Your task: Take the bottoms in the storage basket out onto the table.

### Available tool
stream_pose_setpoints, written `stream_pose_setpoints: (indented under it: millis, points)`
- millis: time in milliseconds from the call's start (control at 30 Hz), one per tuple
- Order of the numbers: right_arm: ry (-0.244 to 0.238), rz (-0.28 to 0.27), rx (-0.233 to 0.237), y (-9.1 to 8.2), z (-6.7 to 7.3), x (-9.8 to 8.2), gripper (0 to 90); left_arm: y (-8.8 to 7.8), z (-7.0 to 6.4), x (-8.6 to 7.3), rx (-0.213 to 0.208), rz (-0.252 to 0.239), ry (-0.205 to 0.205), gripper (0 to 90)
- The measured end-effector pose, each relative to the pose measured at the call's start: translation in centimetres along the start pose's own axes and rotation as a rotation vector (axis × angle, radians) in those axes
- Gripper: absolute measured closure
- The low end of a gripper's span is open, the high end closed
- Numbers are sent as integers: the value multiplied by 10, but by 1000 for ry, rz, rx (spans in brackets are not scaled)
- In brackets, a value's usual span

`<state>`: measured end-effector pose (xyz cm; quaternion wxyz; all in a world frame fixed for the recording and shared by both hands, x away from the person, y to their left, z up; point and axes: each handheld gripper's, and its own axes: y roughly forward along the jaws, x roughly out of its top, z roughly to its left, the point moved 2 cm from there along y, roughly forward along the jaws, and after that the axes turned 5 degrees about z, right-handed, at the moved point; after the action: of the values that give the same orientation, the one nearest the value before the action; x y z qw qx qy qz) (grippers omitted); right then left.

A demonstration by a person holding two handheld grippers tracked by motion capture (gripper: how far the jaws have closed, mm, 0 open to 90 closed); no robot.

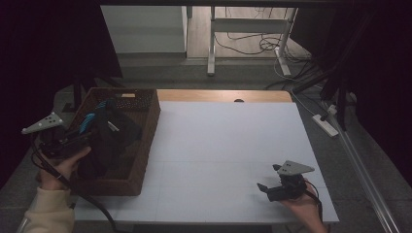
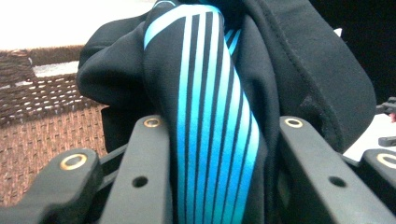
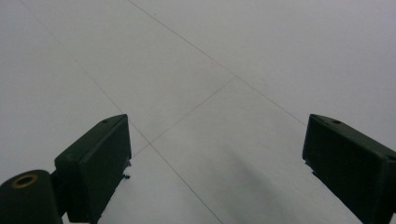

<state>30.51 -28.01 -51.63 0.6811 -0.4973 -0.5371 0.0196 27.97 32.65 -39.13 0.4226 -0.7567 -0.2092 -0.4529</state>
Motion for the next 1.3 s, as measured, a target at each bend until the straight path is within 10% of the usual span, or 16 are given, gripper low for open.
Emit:
stream_pose_setpoints:
  millis: [1300]
  points:
    - [-4, 1, -5, 0, 0, 0, 78, -3, -35, 14, -158, -86, 25, 692]
